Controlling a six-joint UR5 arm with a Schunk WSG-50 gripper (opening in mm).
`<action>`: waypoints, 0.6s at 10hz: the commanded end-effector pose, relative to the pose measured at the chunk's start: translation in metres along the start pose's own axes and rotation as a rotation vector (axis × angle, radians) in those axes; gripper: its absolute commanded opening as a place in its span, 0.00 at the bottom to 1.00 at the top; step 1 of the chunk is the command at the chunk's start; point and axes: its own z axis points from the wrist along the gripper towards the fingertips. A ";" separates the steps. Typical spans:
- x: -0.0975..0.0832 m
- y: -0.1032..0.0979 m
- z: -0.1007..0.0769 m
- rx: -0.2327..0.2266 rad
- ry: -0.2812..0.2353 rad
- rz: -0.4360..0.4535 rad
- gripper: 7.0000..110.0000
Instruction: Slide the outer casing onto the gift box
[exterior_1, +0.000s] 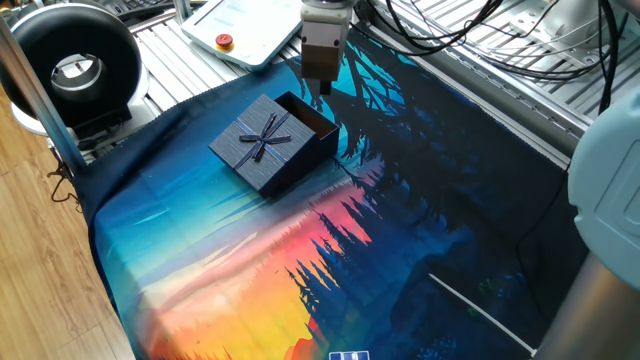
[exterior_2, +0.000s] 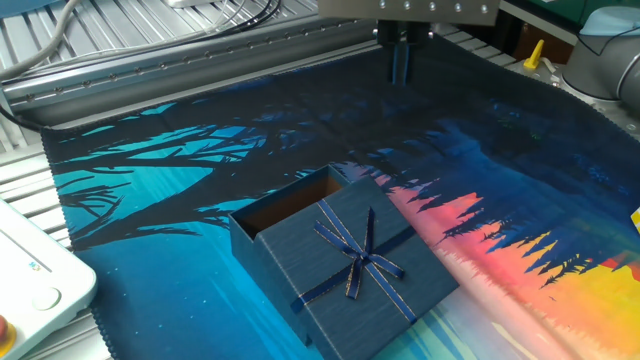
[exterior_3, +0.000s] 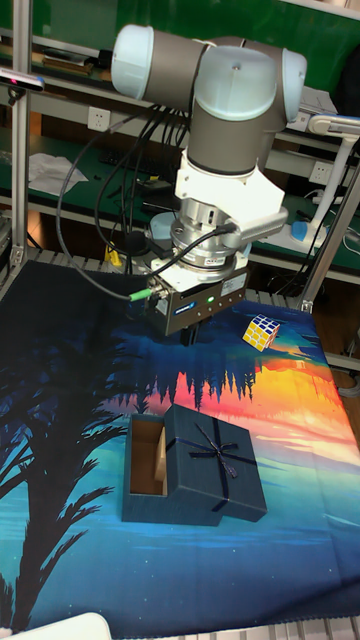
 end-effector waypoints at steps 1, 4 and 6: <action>0.001 0.001 -0.001 -0.003 0.002 -0.012 0.00; 0.000 0.005 -0.001 -0.023 0.001 0.115 0.00; -0.013 0.023 -0.003 -0.101 -0.044 0.228 0.00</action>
